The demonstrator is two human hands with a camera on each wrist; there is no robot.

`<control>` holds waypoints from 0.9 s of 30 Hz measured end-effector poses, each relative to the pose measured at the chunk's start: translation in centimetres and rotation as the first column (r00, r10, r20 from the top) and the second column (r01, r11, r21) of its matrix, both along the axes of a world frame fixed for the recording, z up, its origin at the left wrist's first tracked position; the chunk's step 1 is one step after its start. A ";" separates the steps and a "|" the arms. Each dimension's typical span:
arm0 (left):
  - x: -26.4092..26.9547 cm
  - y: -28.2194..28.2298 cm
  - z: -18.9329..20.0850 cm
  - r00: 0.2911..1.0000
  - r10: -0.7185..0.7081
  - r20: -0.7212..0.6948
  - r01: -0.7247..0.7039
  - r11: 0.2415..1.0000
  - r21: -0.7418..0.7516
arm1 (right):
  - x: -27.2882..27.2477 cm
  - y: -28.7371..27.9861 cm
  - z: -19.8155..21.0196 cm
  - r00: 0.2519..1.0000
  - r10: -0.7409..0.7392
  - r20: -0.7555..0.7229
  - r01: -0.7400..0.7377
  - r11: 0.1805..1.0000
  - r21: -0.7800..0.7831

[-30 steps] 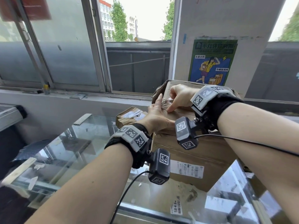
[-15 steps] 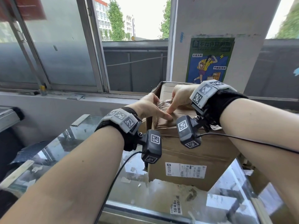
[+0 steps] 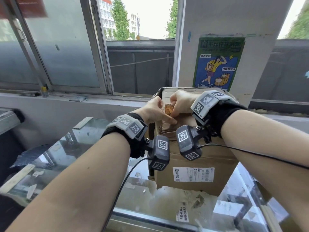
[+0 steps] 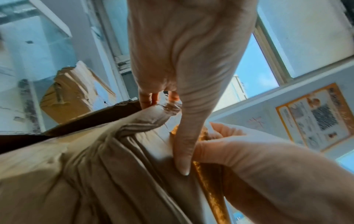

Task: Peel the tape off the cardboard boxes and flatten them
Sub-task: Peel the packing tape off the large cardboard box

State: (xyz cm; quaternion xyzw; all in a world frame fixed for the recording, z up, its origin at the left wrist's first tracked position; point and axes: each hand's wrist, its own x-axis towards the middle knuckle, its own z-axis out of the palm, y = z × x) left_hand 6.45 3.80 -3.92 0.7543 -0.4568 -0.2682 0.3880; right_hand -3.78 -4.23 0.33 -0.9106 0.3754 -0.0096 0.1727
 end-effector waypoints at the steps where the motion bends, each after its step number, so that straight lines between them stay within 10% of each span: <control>1: 0.1 -0.1 -0.1 1.000 0.002 0.002 -0.002 1.000 -0.005 | 0.0 0.0 -0.4 0.999 -0.005 0.041 0.005 1.000 -0.015; 19: -0.2 0.4 0.6 0.982 -0.185 -0.022 0.182 0.977 -0.111 | -1.8 -1.4 2.4 0.995 0.100 -0.011 -0.101 0.993 -0.064; 27: -0.4 0.4 0.5 0.984 -0.171 0.057 0.175 0.982 -0.077 | -2.4 -1.3 3.8 0.997 0.072 -0.011 -0.069 0.984 0.164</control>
